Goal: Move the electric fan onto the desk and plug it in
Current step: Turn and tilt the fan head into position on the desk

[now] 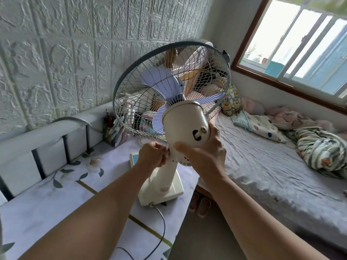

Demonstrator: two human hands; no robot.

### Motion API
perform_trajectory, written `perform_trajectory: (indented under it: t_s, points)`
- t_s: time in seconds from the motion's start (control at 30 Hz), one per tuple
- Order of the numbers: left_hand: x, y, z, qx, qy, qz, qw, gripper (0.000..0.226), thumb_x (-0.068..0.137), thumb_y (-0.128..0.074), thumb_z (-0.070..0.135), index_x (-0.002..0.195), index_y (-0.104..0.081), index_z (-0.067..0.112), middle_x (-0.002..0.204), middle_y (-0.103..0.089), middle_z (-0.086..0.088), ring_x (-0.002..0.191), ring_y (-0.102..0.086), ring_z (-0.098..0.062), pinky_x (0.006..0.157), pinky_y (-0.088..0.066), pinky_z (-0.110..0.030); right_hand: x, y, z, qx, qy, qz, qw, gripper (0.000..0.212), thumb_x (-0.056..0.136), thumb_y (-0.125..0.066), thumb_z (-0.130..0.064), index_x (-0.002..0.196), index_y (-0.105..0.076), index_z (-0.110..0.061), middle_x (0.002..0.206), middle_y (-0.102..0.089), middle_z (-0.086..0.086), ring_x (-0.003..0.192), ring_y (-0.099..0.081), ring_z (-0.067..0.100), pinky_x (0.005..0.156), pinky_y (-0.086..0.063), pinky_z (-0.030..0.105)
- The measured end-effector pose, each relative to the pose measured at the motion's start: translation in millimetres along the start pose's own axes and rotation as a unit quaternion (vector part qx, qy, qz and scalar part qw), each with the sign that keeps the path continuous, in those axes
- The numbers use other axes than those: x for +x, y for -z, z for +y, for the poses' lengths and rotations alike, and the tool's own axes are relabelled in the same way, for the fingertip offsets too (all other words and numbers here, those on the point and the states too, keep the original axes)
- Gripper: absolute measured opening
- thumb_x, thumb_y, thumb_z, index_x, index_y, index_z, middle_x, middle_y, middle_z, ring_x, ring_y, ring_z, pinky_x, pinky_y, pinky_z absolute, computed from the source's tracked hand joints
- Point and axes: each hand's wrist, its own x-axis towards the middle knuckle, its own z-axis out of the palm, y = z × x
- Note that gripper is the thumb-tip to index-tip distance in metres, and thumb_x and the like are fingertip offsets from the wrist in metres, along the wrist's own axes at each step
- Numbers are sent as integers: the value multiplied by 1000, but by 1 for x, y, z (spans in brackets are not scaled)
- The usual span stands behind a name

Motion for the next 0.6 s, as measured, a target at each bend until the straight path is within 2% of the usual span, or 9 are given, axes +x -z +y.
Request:
perform_trajectory:
  t_s: [0.07,0.13,0.2,0.27,0.33,0.37,0.43,0.5,0.6]
  points:
    - [0,-3,5,-105,60,0,993,11,86,-50,0,93,-48,8,64,-58,-9,48,-47,-18,48,-40,-23,1,0,0,-4,-2,1,1000,92,51,-80,-46,132,-37,-35,109,-57,-3,101,-54,21,80,-47,31]
    - [1,-4,4,-116,62,-20,991,15,87,-52,3,97,-44,10,67,-58,-8,51,-50,-19,50,-40,-23,1,0,1,-7,-3,2,1000,92,51,-80,-46,131,-38,-34,108,-58,-3,101,-54,21,81,-49,32]
    - [1,-1,1,-32,1,-31,999,16,85,-62,11,93,-48,12,75,-62,-4,63,-57,-21,57,-47,-28,2,1,1,-7,-3,3,1000,94,50,-80,-46,133,-38,-34,110,-58,-2,102,-54,21,83,-49,33]
    - [0,1,-2,72,-75,-13,995,16,79,-67,9,83,-54,17,81,-65,-1,75,-61,-20,68,-52,-30,2,1,1,-6,-4,3,1000,95,50,-80,-47,134,-37,-35,111,-57,-2,104,-54,21,84,-48,32]
    - [3,3,-5,139,-111,14,984,10,77,-67,6,80,-62,13,83,-70,-4,75,-63,-20,76,-54,-31,2,1,0,-3,-6,-1,1000,97,50,-80,-47,135,-36,-35,112,-57,-2,105,-53,22,85,-47,32]
    - [4,3,-6,139,-109,15,984,5,78,-68,6,80,-64,9,82,-72,-8,71,-63,-21,76,-55,-33,3,2,0,-2,-6,-3,1000,97,50,-80,-46,136,-36,-35,113,-57,-1,104,-53,21,85,-46,31]
    - [3,3,-5,89,-72,-7,993,5,82,-66,6,80,-62,5,73,-69,-12,60,-60,-20,68,-55,-34,3,3,0,-4,-6,-7,1000,96,51,-81,-45,136,-36,-34,113,-57,-1,103,-52,21,85,-46,31]
    - [4,1,-1,-5,-5,-20,1000,7,84,-63,1,82,-58,5,67,-63,-11,53,-56,-19,60,-53,-30,4,3,-1,-7,-5,-7,1000,95,52,-81,-45,135,-36,-33,113,-57,-1,104,-53,21,85,-47,31]
    - [6,0,6,-106,78,-37,991,13,82,-57,-6,85,-50,4,62,-56,-12,36,-51,-13,42,-44,-19,4,2,-3,-13,-4,-5,1000,94,51,-81,-45,134,-37,-34,111,-57,-2,104,-54,21,85,-48,33]
